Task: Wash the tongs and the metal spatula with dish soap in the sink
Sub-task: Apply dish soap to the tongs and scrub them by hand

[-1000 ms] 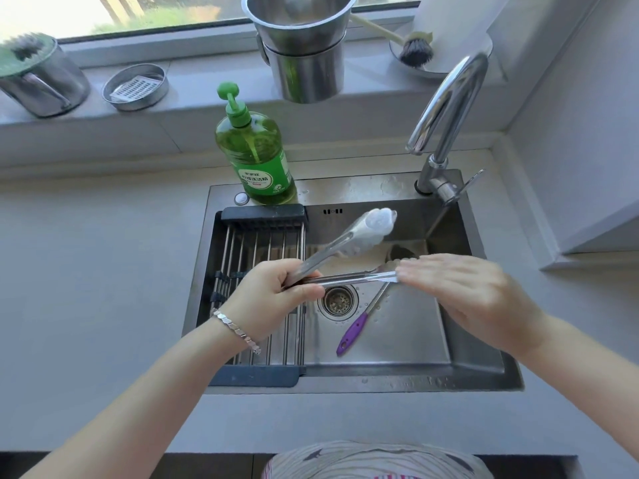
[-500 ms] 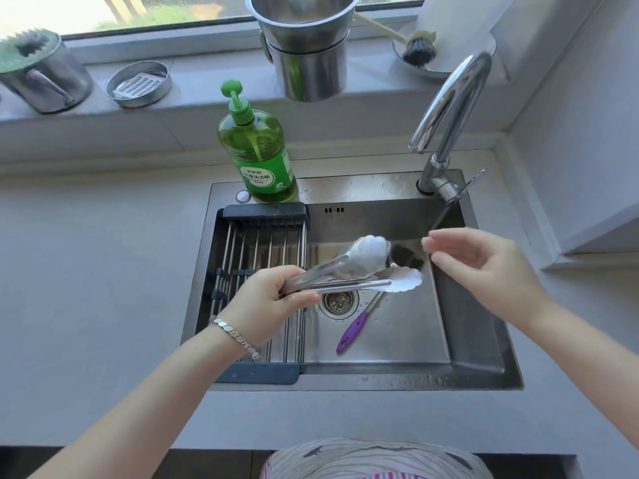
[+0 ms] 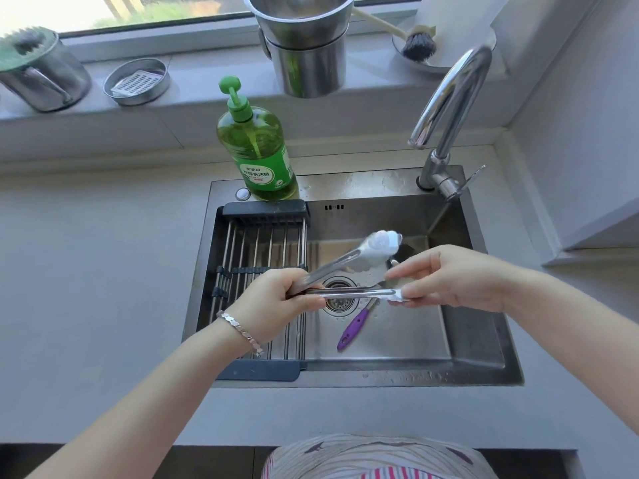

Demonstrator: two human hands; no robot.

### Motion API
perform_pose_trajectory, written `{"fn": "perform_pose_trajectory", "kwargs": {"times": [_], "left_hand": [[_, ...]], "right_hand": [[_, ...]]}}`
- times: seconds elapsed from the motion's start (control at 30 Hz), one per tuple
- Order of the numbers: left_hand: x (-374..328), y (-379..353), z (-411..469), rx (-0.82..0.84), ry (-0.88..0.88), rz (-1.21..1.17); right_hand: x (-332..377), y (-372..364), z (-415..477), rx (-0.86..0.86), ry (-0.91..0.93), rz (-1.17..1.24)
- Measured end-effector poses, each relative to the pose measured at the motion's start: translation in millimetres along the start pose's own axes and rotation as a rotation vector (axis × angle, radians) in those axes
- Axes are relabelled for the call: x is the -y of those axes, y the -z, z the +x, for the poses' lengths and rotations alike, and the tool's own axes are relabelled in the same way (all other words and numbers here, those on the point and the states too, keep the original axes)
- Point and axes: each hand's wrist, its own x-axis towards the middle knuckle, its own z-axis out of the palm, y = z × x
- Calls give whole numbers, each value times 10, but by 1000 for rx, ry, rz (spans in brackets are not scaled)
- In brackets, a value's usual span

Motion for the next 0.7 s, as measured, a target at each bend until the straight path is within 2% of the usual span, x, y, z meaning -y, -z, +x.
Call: {"fn": "perform_pose_trajectory", "kwargs": {"times": [0.03,0.1,0.17,0.2,0.23,0.33,0.4,0.53,0.6,0.7], "left_hand": [[0,-11,3,-1,6,-6],[-13,-48,15,3,22,9],[-39,-92,40,-2,53,8],[-60,-116,56,-7,72,-15],[-88,-145,70,-9,92,-50],[-162,-216,107,-15,153,-221],[-192,-221,108,7,198,-314],[-201,-171,86,74,239,-507],[-187,-169,85,92,231,-527],[-174,-181,95,120,229,-523]], "right_hand": [[-8,25,6,1,-1,-3],[-31,16,40,-101,57,-218],[-50,-86,76,-423,230,-616],[-68,-193,89,-583,389,-827],[-118,-336,100,-653,535,-988],[-338,-780,142,-528,758,-1215],[-421,-858,170,-448,781,-1278],[-425,-692,216,-483,799,-1271],[-445,-722,202,-468,807,-1260],[-468,-679,189,-445,920,-1294]]}}
